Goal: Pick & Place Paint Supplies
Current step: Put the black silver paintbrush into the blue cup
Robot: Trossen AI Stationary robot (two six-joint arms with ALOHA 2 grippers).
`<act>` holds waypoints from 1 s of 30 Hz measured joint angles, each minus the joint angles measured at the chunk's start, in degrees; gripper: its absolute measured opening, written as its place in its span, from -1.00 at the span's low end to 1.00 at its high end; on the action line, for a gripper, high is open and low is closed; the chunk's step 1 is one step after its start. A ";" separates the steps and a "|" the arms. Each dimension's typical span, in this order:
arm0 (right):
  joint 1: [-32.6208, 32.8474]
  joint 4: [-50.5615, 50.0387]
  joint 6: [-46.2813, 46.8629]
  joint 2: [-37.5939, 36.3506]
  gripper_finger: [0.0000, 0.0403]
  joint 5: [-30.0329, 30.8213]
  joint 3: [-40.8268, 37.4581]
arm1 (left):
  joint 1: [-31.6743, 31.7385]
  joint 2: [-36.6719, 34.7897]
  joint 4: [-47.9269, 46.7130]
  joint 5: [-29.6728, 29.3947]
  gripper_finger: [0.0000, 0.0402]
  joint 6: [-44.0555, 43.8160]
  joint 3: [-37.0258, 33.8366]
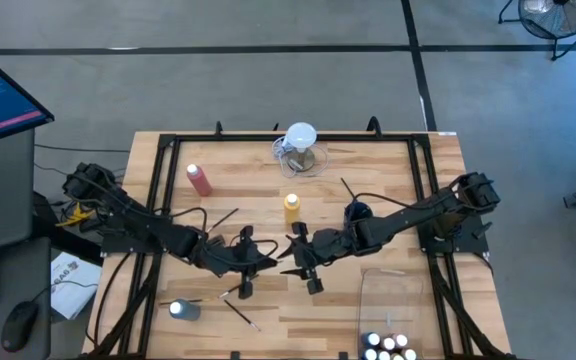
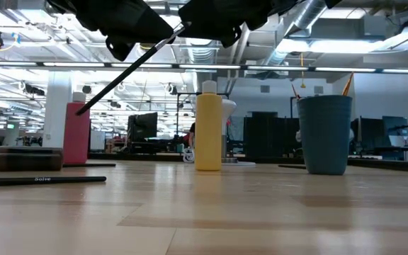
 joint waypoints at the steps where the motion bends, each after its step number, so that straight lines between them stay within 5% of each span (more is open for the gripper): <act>1: 0.00 0.00 0.00 0.00 -0.15 0.00 0.00 | 0.02 0.00 0.02 0.00 -1.00 0.03 0.00; 30: -0.56 -1.10 0.30 0.00 -0.86 0.06 -0.02 | 0.00 0.00 1.14 0.65 -1.00 0.80 -0.02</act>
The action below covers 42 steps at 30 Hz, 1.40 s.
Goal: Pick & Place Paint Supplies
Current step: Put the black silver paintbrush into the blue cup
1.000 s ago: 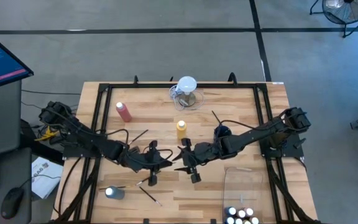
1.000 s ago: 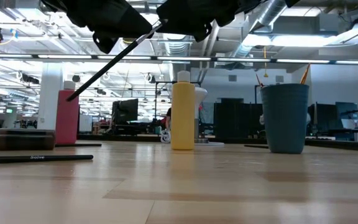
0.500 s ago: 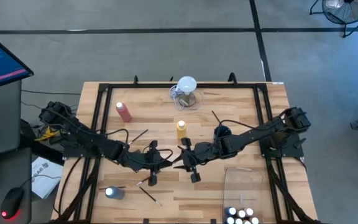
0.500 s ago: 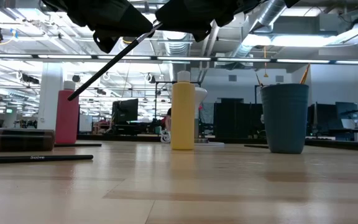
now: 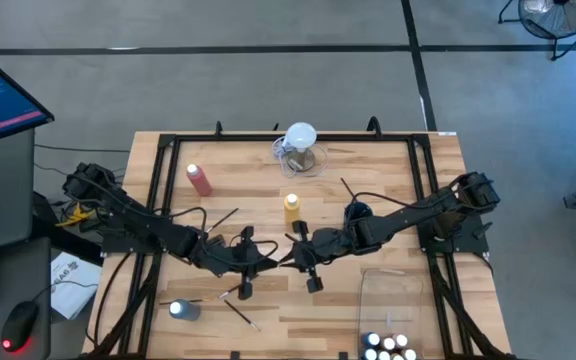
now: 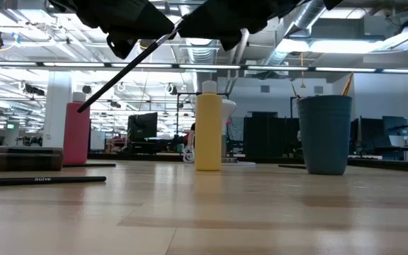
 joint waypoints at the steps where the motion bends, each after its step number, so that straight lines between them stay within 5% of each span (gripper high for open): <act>1: -0.16 -0.45 0.07 0.00 -0.92 0.10 -0.02 | -0.03 0.00 0.30 -0.04 -1.00 0.35 0.00; 18: -0.44 -4.46 1.54 0.02 -0.97 1.25 -0.04 | -0.16 0.00 0.90 0.03 -1.00 0.47 0.00; 35: 0.10 -0.98 1.62 0.02 0.08 1.27 -0.04 | -0.16 0.00 0.50 0.68 -1.00 0.23 0.00; 42: 0.25 0.28 1.62 0.02 0.13 1.27 -0.04 | -0.16 0.00 0.41 0.39 -1.00 0.24 0.00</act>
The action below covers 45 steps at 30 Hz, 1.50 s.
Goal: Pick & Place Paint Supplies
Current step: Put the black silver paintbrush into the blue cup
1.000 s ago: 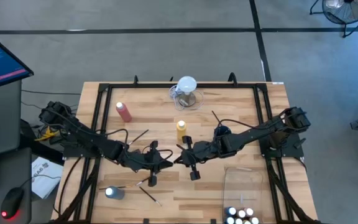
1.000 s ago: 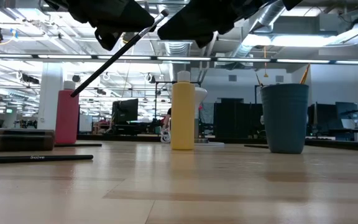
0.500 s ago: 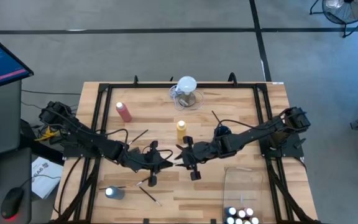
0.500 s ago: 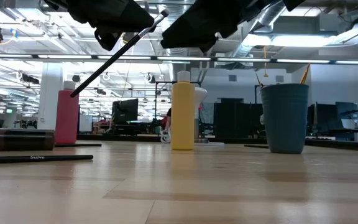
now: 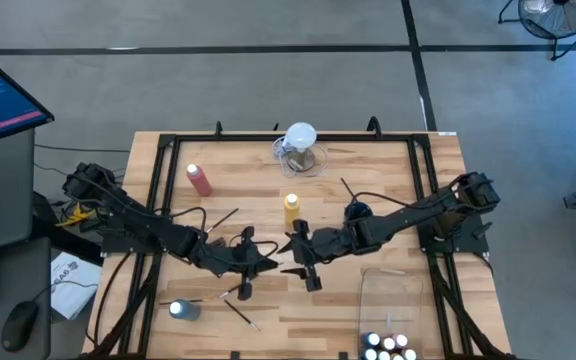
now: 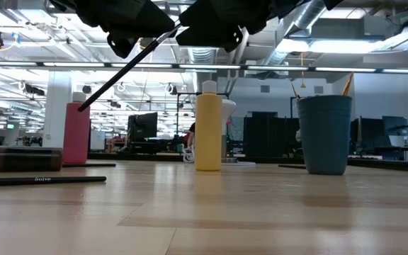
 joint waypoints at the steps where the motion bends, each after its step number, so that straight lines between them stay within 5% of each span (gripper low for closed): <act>1: 0.00 0.15 0.00 0.00 0.10 0.00 0.00 | 0.00 0.00 -0.03 -0.22 -1.00 0.01 0.00; 15: 0.03 0.84 -0.63 0.00 -0.66 -1.84 0.00 | 0.22 0.02 -0.08 -0.75 -1.00 0.19 0.00; 36: 0.05 2.60 -0.43 0.00 -0.72 -1.99 0.04 | 0.22 0.02 -0.48 -1.70 -1.00 0.17 0.00; 45: 0.00 2.33 -0.22 0.00 -0.97 -1.82 0.04 | 0.22 0.02 -0.52 -1.63 -1.00 0.01 0.00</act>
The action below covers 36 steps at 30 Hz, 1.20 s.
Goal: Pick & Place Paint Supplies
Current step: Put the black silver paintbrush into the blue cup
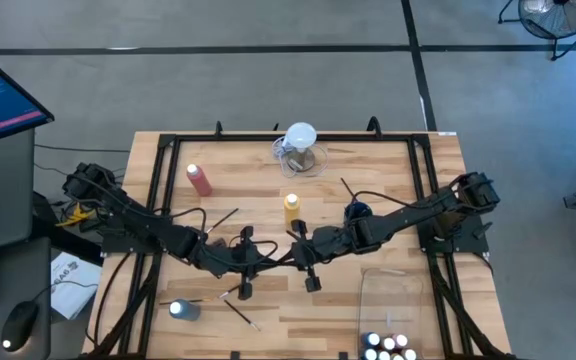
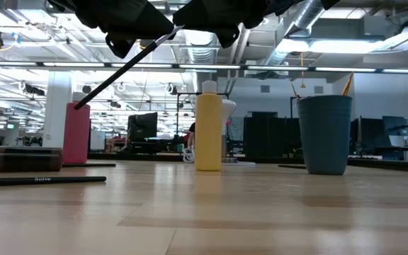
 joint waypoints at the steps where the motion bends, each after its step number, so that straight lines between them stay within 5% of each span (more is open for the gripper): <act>1: 0.00 -0.04 0.00 0.00 -0.95 0.05 0.00 | 0.00 0.00 0.00 0.02 -1.00 0.00 0.00; 10: -0.35 -0.46 -0.20 0.00 -0.96 0.23 0.02 | 0.00 0.02 -0.17 -0.09 -1.00 0.07 0.00; 25: 0.44 -1.56 -0.22 0.00 -0.40 0.23 0.02 | 0.01 0.02 0.02 -0.09 -1.00 0.09 0.00; 36: 0.44 -1.55 -0.22 0.00 -0.21 0.23 0.02 | 0.00 0.02 -0.11 -0.07 -1.00 0.07 0.00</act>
